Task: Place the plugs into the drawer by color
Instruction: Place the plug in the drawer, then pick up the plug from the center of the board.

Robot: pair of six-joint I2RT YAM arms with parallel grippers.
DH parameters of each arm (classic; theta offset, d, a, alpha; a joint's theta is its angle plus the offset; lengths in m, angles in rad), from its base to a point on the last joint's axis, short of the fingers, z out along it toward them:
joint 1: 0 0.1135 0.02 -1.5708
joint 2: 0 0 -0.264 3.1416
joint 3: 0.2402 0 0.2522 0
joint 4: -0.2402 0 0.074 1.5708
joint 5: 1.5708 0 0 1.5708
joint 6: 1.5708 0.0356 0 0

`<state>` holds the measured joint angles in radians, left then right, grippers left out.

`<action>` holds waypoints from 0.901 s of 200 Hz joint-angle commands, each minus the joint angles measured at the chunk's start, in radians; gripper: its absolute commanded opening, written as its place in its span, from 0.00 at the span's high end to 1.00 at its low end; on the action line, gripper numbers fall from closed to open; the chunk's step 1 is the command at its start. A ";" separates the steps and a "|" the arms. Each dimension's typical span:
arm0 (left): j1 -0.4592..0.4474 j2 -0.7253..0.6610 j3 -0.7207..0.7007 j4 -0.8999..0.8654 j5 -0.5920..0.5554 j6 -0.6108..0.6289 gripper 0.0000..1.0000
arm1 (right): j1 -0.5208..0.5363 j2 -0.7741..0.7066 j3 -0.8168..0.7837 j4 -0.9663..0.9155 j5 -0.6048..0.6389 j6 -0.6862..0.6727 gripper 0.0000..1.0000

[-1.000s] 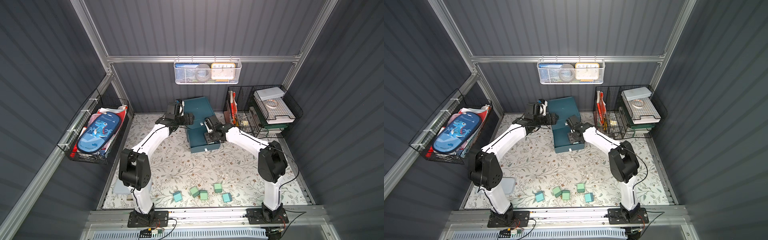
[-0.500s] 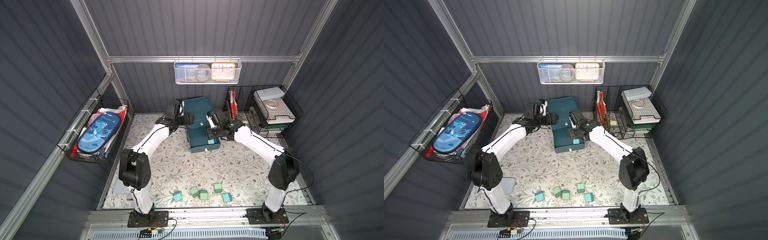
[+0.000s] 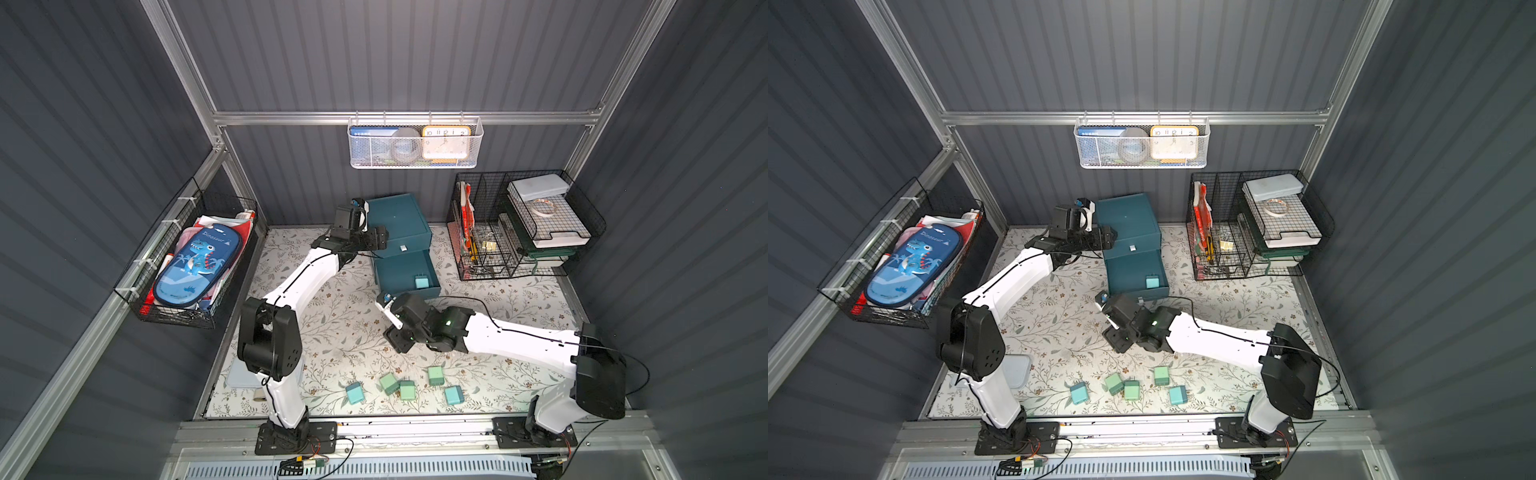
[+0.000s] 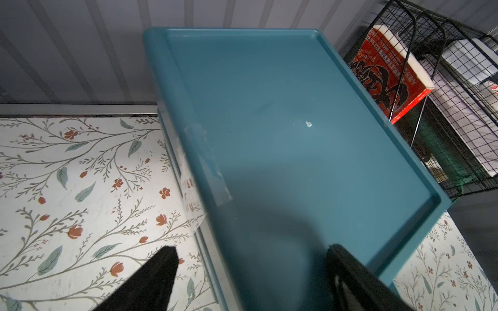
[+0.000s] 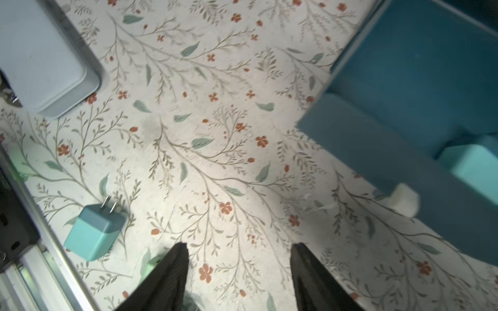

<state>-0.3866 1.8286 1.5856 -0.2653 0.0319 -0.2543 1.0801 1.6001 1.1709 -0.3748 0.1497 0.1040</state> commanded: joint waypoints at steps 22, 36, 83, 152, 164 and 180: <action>-0.003 0.027 -0.014 -0.064 -0.012 0.032 0.10 | 0.091 0.094 -0.013 0.063 0.005 0.016 0.35; -0.003 0.029 -0.009 -0.066 -0.009 0.035 0.10 | 0.116 0.113 -0.033 0.094 -0.005 0.008 0.35; -0.003 0.031 -0.001 -0.071 -0.002 0.039 0.09 | 0.196 0.183 -0.043 0.141 -0.009 -0.045 0.33; -0.003 0.030 0.005 -0.075 -0.004 0.028 0.09 | 0.320 0.223 -0.044 0.178 0.001 -0.067 0.23; -0.003 0.029 0.005 -0.074 -0.006 0.026 0.09 | 0.334 0.252 -0.020 0.174 0.017 -0.075 0.22; -0.003 0.027 0.004 -0.075 -0.009 0.027 0.09 | 0.339 0.301 0.014 0.178 0.046 -0.075 0.20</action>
<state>-0.3866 1.8290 1.5871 -0.2657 0.0319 -0.2516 1.4094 1.8320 1.1412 -0.2043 0.1501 0.0425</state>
